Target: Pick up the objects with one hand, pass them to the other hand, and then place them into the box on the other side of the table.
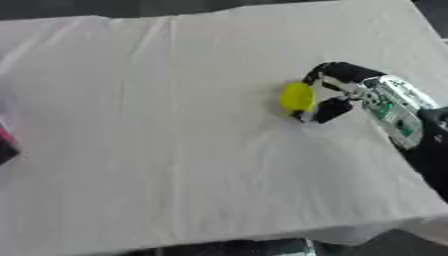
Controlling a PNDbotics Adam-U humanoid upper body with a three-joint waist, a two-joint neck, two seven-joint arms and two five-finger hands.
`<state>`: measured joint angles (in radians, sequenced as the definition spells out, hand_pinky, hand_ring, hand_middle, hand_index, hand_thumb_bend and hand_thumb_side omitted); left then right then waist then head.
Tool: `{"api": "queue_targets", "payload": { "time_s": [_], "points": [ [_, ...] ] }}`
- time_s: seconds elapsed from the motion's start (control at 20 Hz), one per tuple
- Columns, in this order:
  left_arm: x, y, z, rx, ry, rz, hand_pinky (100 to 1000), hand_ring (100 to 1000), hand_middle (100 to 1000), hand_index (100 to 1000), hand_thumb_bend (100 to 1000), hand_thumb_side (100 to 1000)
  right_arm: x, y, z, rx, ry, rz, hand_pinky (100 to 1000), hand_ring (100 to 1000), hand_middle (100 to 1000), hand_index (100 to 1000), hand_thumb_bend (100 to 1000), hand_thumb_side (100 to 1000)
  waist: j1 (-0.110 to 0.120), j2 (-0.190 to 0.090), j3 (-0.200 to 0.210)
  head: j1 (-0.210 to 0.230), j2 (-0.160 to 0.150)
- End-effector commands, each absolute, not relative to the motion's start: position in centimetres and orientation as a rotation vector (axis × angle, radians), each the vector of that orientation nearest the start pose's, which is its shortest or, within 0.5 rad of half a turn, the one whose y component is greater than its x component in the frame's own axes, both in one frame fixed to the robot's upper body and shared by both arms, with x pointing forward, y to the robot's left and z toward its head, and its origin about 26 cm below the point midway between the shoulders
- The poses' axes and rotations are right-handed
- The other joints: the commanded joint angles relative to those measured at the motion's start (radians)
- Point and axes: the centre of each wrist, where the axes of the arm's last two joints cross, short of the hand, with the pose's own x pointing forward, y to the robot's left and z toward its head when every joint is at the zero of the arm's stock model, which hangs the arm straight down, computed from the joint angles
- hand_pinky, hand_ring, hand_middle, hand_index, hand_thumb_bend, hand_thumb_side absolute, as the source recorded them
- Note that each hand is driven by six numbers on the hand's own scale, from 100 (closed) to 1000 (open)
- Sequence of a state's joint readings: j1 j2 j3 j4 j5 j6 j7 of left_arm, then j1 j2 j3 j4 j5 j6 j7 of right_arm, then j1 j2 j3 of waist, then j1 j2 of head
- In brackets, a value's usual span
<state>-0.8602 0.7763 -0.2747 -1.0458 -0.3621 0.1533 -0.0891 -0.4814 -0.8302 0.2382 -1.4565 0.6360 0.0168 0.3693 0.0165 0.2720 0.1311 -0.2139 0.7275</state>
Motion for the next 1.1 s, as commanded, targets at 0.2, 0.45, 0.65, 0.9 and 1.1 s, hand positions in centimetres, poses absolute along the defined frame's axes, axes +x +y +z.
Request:
{"api": "queue_targets", "payload": {
  "time_s": [0.2,0.45,0.65,0.9,1.1],
  "points": [
    [43.7,38.3,25.0,1.056,-1.465,-0.877,894,812,766,784,396,599,36.2,-35.9,20.7,-0.989,-1.330,1.429,918,881,722,719,332,440,-0.002,-0.026,-0.001,0.001,0.001],
    [43.6,38.4,25.0,1.059,-1.460,-0.878,893,812,766,784,396,599,35.9,-35.9,20.9,-0.993,-1.347,1.398,909,869,699,691,285,401,-0.003,-0.031,-0.002,0.001,-0.001],
    [43.6,38.6,25.2,1.062,-1.466,-0.870,894,810,765,782,389,596,35.6,-35.5,21.7,-0.980,-1.413,1.346,899,858,676,668,190,324,-0.002,-0.032,-0.002,0.002,0.001],
    [43.6,38.1,26.3,1.053,-1.511,-0.845,896,807,764,781,383,588,35.4,-34.4,22.7,-0.886,-1.575,1.169,876,831,636,626,100,156,0.004,-0.032,0.002,0.002,0.002],
    [43.7,37.6,27.0,1.051,-1.535,-0.854,893,806,764,781,389,582,35.5,-33.5,23.0,-0.817,-1.652,1.086,873,829,630,618,100,117,0.008,-0.035,0.006,0.002,0.000]
  ]
}}
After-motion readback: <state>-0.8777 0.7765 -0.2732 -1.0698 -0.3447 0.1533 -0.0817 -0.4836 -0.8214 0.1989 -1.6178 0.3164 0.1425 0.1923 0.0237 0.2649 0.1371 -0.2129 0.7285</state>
